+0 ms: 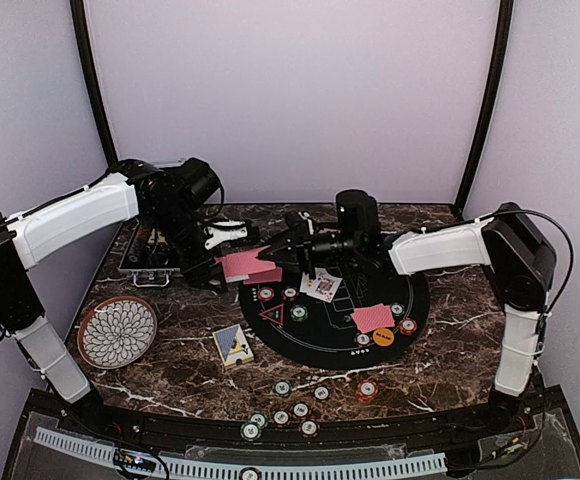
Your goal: Distribute texas hold em gaming equipment
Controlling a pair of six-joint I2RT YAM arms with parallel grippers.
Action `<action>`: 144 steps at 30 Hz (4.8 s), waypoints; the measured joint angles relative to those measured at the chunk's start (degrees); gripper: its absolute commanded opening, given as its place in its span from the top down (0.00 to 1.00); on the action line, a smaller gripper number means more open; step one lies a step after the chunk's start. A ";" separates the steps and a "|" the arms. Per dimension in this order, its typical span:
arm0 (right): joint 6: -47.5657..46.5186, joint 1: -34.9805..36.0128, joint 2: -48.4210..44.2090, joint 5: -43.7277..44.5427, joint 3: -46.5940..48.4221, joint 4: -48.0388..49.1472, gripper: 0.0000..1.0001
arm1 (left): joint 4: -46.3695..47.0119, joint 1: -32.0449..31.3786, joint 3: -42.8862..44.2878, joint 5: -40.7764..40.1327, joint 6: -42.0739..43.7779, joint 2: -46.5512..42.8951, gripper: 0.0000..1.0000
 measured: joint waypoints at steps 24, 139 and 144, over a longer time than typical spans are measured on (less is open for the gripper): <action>-42.75 -8.41 -7.85 23.96 15.74 -56.28 1.00 | 0.00 0.00 0.00 -0.04 0.00 -0.02 1.00; -18.27 1.40 -0.85 6.67 4.35 -17.94 0.20 | 1.55 0.00 0.00 -0.02 -0.04 -0.02 1.00; -15.23 2.05 0.52 4.68 4.57 -13.84 0.21 | 1.55 0.00 -0.02 -0.02 -0.02 -0.02 1.00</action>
